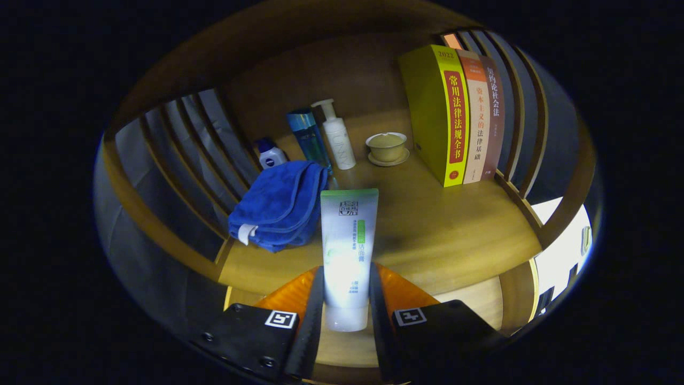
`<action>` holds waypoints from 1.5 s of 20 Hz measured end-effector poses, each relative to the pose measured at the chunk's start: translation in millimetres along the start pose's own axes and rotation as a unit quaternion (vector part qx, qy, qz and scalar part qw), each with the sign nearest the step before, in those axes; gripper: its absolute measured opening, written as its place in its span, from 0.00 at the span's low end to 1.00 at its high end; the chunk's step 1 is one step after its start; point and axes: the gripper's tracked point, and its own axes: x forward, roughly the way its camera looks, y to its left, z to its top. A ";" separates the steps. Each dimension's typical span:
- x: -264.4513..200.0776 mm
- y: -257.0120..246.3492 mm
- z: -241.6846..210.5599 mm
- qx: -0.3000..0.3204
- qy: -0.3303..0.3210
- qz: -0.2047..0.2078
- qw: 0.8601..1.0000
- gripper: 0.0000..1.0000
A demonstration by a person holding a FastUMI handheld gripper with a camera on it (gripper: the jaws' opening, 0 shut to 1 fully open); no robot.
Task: Pull open the drawer, take out the items inside it, and place them on the countertop above the cabinet.
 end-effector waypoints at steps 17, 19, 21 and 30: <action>56.9 -17.0 3.6 -0.024 0.033 -0.027 0.999 0.58; 54.9 -15.5 3.0 -0.022 0.030 -0.020 0.999 0.63; 49.8 -13.1 4.5 -0.020 0.026 -0.015 0.999 0.69; -9.9 -1.1 16.3 -0.023 -0.063 0.010 0.998 0.94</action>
